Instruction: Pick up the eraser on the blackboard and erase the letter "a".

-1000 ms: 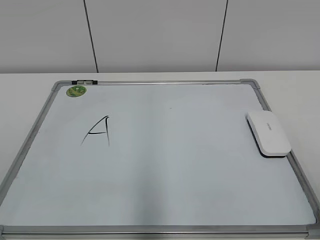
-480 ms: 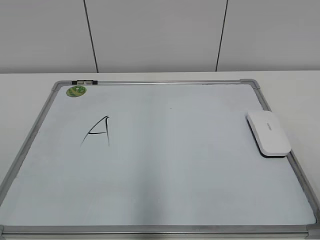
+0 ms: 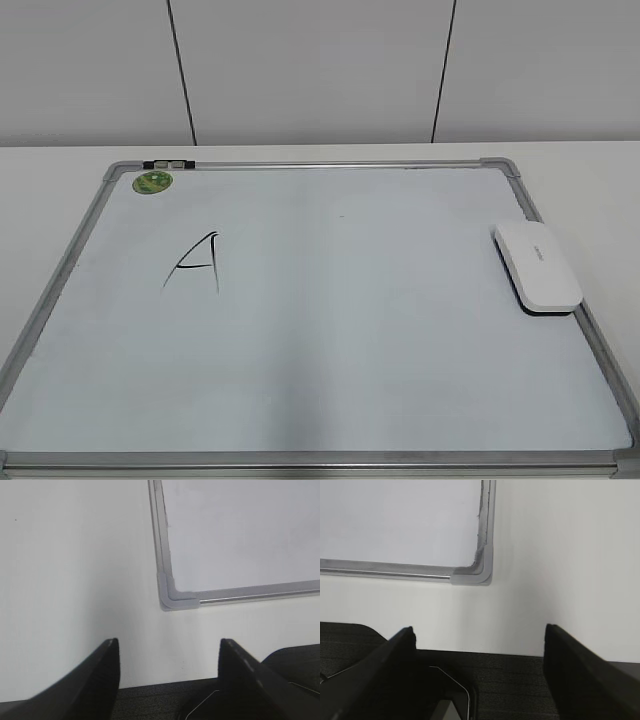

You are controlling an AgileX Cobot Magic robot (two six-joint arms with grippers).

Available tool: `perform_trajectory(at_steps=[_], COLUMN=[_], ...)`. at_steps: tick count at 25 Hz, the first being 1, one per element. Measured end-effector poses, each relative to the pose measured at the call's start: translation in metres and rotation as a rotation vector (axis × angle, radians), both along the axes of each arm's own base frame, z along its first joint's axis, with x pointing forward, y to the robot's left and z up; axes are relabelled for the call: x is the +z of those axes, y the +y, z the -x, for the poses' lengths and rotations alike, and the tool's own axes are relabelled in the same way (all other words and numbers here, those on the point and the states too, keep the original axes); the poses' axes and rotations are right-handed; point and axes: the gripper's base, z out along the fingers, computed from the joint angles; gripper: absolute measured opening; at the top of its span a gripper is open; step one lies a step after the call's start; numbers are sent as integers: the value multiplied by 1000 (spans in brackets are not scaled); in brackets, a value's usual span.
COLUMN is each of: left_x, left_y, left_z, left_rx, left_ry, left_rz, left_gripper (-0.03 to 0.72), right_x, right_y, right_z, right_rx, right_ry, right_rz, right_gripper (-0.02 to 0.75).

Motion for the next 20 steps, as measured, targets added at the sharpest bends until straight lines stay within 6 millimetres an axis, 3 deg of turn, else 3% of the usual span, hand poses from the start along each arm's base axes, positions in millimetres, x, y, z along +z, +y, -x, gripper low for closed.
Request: perform_trajectory(at_steps=[11, 20], left_x=[2, 9], left_y=[1, 2], left_z=[7, 39], left_rx=[9, 14], left_ry=[-46, -258], left_rz=[2, 6], left_gripper=[459, 459], right_x=[1, 8], right_y=[0, -2], right_z=[3, 35], right_rx=[0, -6], right_ry=[-23, -247], right_rz=[-1, -16], right_gripper=[587, 587])
